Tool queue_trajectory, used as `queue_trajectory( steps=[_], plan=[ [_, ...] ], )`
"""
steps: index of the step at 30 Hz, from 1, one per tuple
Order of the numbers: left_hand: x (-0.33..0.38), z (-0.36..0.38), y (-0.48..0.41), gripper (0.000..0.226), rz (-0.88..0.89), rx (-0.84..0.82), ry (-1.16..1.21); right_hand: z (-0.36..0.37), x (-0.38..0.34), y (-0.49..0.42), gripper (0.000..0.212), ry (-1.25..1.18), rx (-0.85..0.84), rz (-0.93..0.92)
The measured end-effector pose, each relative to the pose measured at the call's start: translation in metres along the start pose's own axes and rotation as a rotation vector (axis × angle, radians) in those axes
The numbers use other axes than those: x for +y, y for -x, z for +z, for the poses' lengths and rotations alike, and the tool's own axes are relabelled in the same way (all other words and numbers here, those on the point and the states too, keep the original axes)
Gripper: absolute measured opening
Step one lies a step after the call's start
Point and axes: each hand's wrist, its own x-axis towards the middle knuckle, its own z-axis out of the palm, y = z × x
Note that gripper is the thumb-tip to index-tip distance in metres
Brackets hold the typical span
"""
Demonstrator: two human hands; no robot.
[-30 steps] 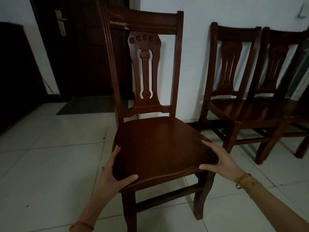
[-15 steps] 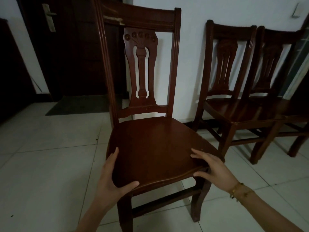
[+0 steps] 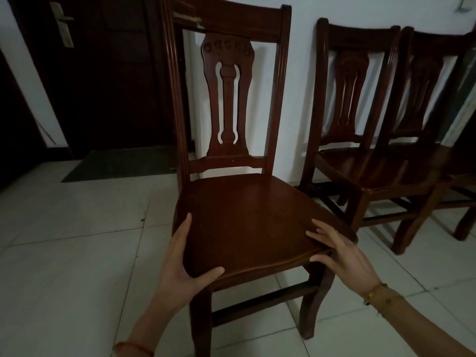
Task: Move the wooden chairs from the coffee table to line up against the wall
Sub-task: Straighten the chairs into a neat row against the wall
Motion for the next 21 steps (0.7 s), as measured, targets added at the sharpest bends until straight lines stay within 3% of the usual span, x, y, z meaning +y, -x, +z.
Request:
queue_trajectory(
  steps=[11, 21],
  plan=[
    [-0.004, 0.023, -0.083, 0.125, 0.020, -0.045, -0.051, -0.007, 0.037, -0.041, 0.089, 0.004, 0.078, 0.071],
    [-0.030, 0.021, -0.092, 0.125, -0.043, -0.049, -0.083, 0.020, 0.060, -0.071, 0.096, 0.029, 0.134, 0.019]
  ],
)
